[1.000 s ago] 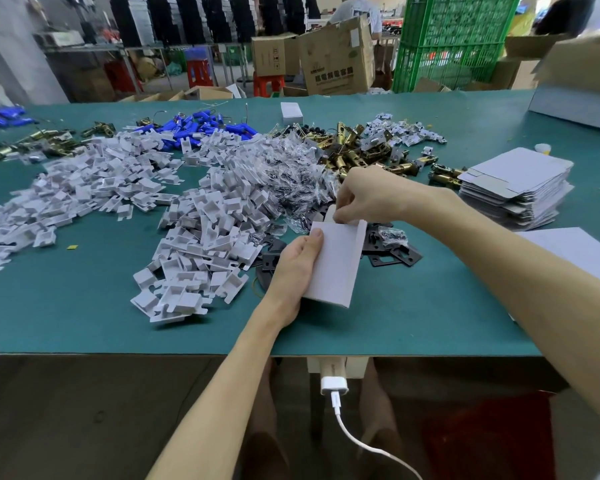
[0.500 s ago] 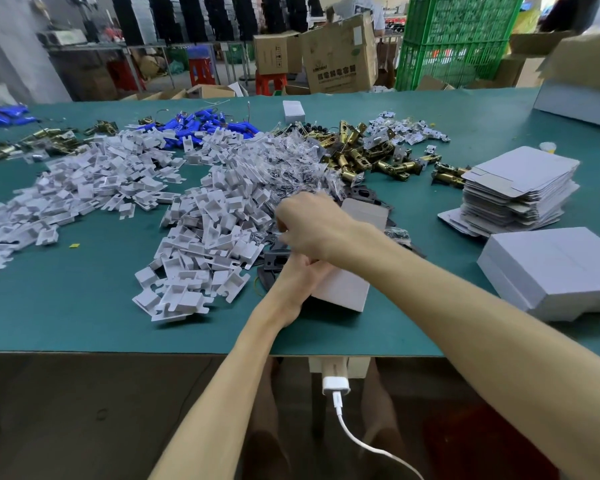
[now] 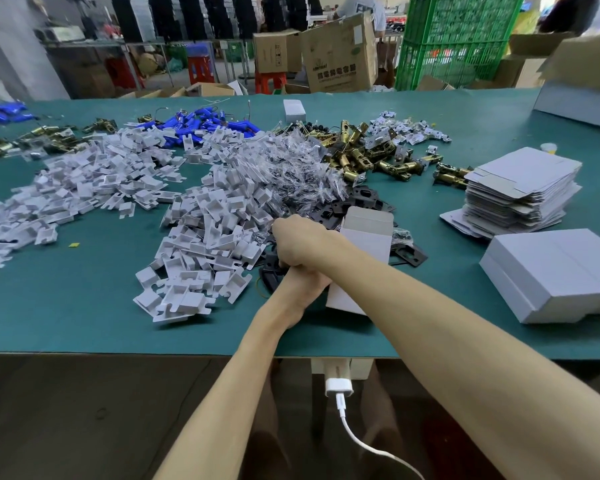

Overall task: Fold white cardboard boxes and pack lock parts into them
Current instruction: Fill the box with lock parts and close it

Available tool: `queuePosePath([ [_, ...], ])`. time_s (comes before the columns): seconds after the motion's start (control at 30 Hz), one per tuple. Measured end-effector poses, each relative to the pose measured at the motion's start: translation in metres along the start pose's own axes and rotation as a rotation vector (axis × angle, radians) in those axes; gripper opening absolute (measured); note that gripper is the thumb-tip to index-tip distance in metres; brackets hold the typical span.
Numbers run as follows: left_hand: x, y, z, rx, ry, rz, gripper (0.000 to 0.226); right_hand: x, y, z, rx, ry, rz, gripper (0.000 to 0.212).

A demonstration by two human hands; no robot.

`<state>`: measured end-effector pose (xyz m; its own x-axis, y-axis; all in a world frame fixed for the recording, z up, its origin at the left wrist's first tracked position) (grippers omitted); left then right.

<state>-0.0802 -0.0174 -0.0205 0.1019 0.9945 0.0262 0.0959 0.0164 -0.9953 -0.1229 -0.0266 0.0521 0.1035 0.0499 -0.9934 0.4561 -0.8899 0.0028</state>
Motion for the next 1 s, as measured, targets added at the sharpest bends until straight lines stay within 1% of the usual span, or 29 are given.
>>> queuePosePath([
  [0.17, -0.001, 0.0, 0.0, -0.013, -0.019, 0.009, 0.018, -0.002, 0.002, -0.005, -0.006, -0.018, -0.006, 0.026],
  [0.27, -0.002, 0.0, -0.001, -0.016, -0.028, 0.003, 0.017, -0.006, 0.003, -0.007, -0.005, -0.051, 0.032, 0.016],
  [0.37, -0.002, 0.0, 0.0, -0.014, -0.026, 0.001, 0.031, -0.011, 0.003, -0.01, -0.014, -0.105, 0.069, 0.027],
  [0.47, -0.001, -0.001, -0.001, -0.015, -0.018, -0.009, 0.038, -0.013, 0.003, -0.014, -0.017, -0.146, 0.105, 0.027],
  [0.53, -0.002, -0.001, -0.001, -0.005, -0.017, -0.027, 0.037, -0.019, 0.006, -0.019, -0.058, -0.223, 0.143, 0.025],
  [0.57, -0.002, -0.001, -0.001, 0.003, -0.015, -0.036, 0.036, -0.026, 0.008, -0.024, -0.096, -0.294, 0.183, 0.024],
  [0.63, -0.001, -0.004, -0.002, 0.022, -0.012, -0.056, 0.034, -0.043, 0.009, -0.035, -0.159, -0.46, 0.288, 0.019],
  [0.7, 0.0, -0.012, -0.005, 0.049, -0.005, -0.077, 0.032, -0.056, 0.003, -0.042, -0.151, -0.552, 0.463, 0.009],
  [0.73, 0.002, -0.017, -0.006, 0.069, 0.003, -0.083, 0.031, -0.059, -0.005, -0.043, -0.121, -0.552, 0.608, 0.006],
  [0.8, 0.004, -0.022, -0.006, 0.099, 0.028, -0.118, 0.029, -0.059, -0.021, -0.041, -0.053, -0.479, 0.938, 0.002],
  [0.9, 0.004, -0.023, -0.006, 0.103, 0.034, -0.233, 0.032, -0.06, -0.045, -0.042, -0.033, -0.401, 1.333, 0.009],
  [0.93, 0.003, -0.023, -0.007, 0.098, 0.028, -0.27, 0.033, -0.063, -0.054, -0.044, -0.041, -0.4, 1.415, 0.016],
  [1.0, 0.004, -0.024, -0.008, 0.091, 0.028, -0.323, 0.035, -0.07, -0.07, -0.05, -0.081, -0.423, 1.455, 0.031],
])
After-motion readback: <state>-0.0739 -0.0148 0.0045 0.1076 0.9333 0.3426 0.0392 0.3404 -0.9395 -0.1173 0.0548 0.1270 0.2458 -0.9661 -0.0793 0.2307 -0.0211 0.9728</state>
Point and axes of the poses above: each hand's wrist, its own z-axis towards the middle knuckle, its own x-axis out of the palm, y = z × x, the point moved 9 cm from there along z, towards the middle knuckle, and after that the axes turned 10 degrees about -z, right-handed, at the moved point
